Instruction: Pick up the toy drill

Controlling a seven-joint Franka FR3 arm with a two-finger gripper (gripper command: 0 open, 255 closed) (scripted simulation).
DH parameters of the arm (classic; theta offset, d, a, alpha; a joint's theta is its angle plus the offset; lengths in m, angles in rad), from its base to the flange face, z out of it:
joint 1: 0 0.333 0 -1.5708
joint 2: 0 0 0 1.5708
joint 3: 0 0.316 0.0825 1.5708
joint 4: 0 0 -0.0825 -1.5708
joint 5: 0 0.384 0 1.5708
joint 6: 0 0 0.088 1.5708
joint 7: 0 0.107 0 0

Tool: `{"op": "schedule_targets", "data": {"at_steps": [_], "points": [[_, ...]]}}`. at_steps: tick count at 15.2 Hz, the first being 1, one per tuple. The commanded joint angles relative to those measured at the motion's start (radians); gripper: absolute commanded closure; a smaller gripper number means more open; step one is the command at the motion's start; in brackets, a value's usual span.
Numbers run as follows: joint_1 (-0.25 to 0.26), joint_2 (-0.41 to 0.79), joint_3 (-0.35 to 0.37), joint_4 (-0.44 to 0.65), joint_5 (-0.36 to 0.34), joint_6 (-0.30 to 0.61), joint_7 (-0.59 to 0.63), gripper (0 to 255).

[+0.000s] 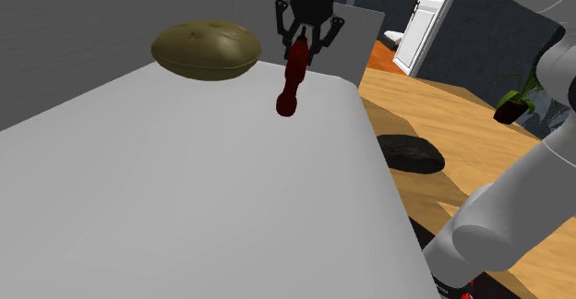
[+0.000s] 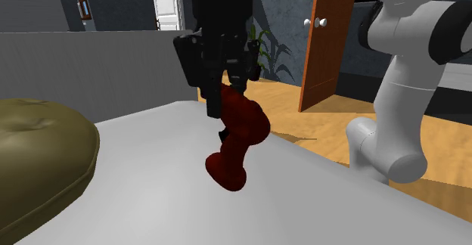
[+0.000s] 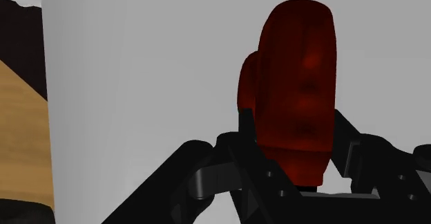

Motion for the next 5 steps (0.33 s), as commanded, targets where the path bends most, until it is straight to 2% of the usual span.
{"op": "schedule_targets", "data": {"at_steps": [1,3,5], "points": [[0.001,0.018,0.003,0.051,-0.006,-0.033,0.008,255],[0.004,0.04,0.007,0.104,-0.013,-0.066,0.018,255],[0.004,0.041,0.007,0.108,-0.013,-0.068,0.019,255]]}}
